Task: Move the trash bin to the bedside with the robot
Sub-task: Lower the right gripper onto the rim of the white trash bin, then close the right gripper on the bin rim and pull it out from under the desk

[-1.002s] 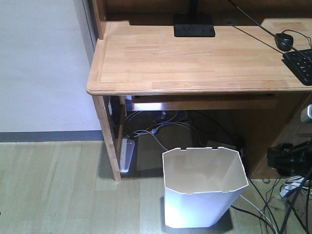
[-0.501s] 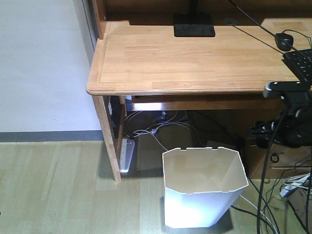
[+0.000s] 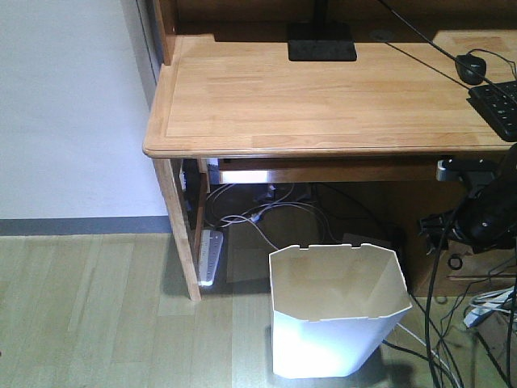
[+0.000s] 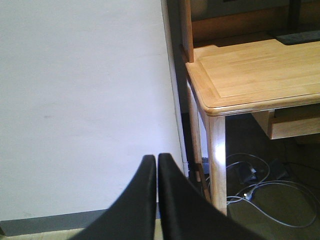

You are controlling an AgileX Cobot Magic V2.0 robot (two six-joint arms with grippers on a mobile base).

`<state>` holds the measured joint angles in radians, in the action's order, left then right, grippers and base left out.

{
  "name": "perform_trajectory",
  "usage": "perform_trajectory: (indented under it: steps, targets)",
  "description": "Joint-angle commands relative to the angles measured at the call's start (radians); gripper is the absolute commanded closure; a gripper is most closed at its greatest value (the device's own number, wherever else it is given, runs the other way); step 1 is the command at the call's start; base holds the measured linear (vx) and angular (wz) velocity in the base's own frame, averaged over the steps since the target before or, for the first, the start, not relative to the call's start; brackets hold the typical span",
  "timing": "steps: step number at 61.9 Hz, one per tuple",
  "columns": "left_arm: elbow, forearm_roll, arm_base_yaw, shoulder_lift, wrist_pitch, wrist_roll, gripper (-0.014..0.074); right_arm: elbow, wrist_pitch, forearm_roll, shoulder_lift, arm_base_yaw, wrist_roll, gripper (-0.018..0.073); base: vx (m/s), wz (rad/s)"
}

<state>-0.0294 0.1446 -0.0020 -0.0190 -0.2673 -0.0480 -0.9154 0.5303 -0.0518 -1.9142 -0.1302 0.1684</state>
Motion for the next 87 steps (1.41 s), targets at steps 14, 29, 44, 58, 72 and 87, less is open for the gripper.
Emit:
perform_trajectory:
  steps: [14,29,44,58,72,87]
  targets:
    - [-0.028,-0.004,-0.006,-0.009,0.074,-0.008,0.0602,-0.144,-0.106,-0.021,-0.241,-0.019,0.091,0.0021,0.00,0.00]
    - [-0.028,-0.004,-0.006,-0.009,0.074,-0.008,0.0602,-0.203,-0.252,-0.131,-0.422,-0.020,0.232,0.0021,0.00,0.00]
    - [-0.028,-0.004,-0.006,-0.009,0.074,-0.008,0.0602,-0.346,-0.246,-0.184,-0.607,-0.044,0.292,0.0021,0.00,0.00]
    - [-0.028,-0.004,-0.006,-0.009,0.074,-0.008,0.0602,-0.517,-0.195,-0.184,-0.752,-0.046,0.323,0.0021,0.00,0.00]
    - [-0.028,-0.004,-0.006,-0.009,0.074,-0.008,0.0602,-0.717,-0.115,-0.184,-0.894,-0.046,0.328,0.0021,0.00,0.00]
    - [-0.028,-0.004,-0.006,-0.009,0.074,-0.008,0.0602,-0.927,-0.016,-0.185,-1.041,-0.046,0.328,0.0021,0.00,0.00]
